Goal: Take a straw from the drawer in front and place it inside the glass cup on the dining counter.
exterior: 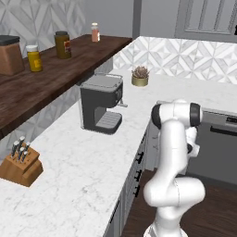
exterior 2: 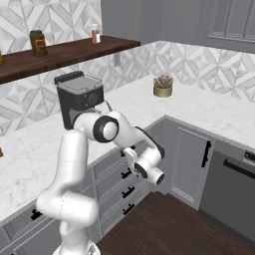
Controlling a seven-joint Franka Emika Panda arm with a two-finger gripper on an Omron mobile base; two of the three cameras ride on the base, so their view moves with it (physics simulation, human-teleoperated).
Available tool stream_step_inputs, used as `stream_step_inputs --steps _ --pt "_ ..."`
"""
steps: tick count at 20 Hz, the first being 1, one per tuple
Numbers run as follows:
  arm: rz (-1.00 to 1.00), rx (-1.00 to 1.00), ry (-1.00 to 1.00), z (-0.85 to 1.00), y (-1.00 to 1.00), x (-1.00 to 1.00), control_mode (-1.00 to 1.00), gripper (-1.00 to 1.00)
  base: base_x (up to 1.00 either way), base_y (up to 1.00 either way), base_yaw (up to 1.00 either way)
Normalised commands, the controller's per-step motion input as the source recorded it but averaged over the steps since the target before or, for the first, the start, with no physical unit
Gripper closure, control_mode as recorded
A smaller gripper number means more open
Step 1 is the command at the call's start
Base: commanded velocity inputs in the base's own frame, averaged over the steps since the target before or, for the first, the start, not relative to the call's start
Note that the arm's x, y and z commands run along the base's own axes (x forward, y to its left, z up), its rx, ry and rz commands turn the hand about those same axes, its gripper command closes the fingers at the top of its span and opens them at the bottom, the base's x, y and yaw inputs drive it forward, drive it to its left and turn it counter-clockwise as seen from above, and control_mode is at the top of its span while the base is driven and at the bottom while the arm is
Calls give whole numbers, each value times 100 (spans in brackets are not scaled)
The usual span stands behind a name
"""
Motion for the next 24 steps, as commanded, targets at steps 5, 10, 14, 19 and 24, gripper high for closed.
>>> stream_step_inputs --steps 5,10,14,19,24 --pt "12 10 -11 -21 0 36 -100 -100 0 0 0" --pt "9 7 -4 -30 0 54 -100 -100 0 0 0" --pt "2 2 -1 -12 2 47 -100 -100 0 0 0" --pt "0 0 0 -5 17 30 -100 -100 0 0 0" --pt "0 -1 0 -9 35 16 -100 -100 0 0 0"
